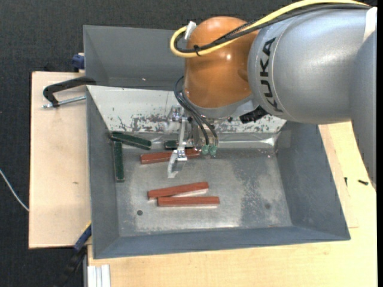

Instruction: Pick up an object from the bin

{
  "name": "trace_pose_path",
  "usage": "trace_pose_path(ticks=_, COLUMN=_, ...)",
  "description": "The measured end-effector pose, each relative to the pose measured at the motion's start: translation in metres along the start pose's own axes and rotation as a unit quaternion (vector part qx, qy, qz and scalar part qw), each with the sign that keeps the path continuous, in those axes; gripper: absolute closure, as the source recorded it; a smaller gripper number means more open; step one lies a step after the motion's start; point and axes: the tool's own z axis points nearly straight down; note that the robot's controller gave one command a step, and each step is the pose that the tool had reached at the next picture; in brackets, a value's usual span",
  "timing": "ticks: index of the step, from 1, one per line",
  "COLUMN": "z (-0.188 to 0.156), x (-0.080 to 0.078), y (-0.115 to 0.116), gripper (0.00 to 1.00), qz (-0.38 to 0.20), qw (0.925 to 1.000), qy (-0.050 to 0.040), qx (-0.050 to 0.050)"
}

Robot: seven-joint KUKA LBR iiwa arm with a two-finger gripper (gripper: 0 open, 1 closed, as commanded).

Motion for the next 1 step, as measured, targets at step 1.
trace_pose_path(ticks=1, z=0.0473, x=0.0030, y=-0.0042, gripper=0.00, qz=0.017, qw=0.9999, qy=-0.0031, qx=-0.001)
